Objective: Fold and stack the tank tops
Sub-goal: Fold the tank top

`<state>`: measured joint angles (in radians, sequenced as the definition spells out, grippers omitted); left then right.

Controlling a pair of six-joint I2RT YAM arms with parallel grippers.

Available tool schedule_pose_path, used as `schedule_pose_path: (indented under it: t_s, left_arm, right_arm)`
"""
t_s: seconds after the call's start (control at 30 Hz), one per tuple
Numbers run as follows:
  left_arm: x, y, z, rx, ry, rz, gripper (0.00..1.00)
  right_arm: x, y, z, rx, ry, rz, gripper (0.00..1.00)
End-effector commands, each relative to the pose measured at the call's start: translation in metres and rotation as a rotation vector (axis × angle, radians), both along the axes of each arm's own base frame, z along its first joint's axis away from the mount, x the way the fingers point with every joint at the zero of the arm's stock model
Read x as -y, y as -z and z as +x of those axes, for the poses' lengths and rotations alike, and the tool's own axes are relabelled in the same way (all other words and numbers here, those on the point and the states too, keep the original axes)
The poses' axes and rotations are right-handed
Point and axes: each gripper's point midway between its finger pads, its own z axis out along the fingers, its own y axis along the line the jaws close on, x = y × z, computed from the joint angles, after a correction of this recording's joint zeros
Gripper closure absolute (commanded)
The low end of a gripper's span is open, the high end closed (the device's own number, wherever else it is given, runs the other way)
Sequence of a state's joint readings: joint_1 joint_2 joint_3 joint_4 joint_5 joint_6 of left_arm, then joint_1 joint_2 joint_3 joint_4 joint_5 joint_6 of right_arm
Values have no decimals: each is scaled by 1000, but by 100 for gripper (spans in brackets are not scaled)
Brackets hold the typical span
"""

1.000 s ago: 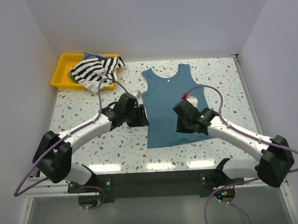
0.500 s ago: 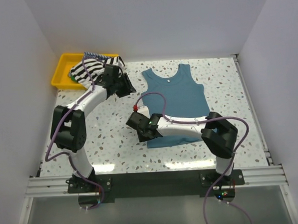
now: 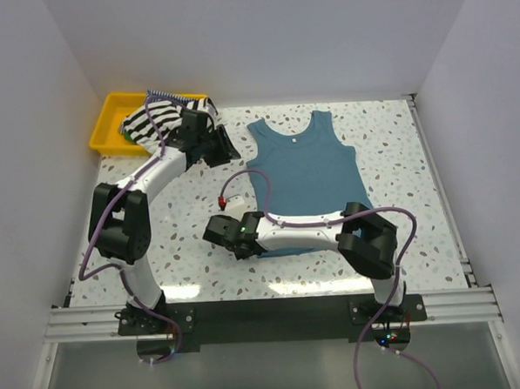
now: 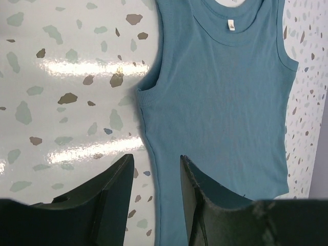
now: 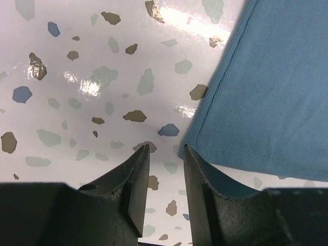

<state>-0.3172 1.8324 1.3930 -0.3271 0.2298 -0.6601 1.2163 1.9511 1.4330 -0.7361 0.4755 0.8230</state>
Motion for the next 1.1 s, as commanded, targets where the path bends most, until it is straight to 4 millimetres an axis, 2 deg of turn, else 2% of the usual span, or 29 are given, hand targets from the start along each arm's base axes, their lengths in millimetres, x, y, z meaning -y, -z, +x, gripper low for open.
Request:
schedule_pose_path:
  t_s: [0.0, 0.2, 0.53, 0.67, 0.73, 0.8, 0.93, 1.0, 1.03, 1.07]
  left_arm:
    - [4, 0, 2, 32, 41, -8, 54]
    - [4, 6, 1, 22, 47, -1, 54]
    - [4, 13, 0, 13, 53, -1, 54]
    - [6, 21, -4, -8, 58, -7, 55]
    - [10, 27, -10, -15, 68, -17, 55]
    - [14, 32, -15, -19, 75, -24, 55]
    - [31, 46, -29, -21, 107, -40, 49]
    - [36, 51, -31, -22, 109, -40, 47]
    - [40, 55, -31, -23, 111, -41, 46]
    - [41, 58, -30, -22, 110, -42, 46]
  right_arm:
    - [11, -7, 8, 64, 57, -58, 63]
    - [20, 4, 8, 65, 81, -110, 63]
    - [17, 26, 2, 18, 68, -124, 64]
    - [21, 27, -1, 12, 63, -118, 86]
    - [18, 18, -2, 14, 48, -79, 92]
    - [25, 20, -7, 0, 39, -73, 100]
    - [32, 10, -24, -46, -9, 29, 100]
    - [33, 7, -32, -68, -33, 78, 100]
    - [37, 11, -37, -83, -35, 93, 100]
    - [36, 4, -40, -89, -40, 128, 100]
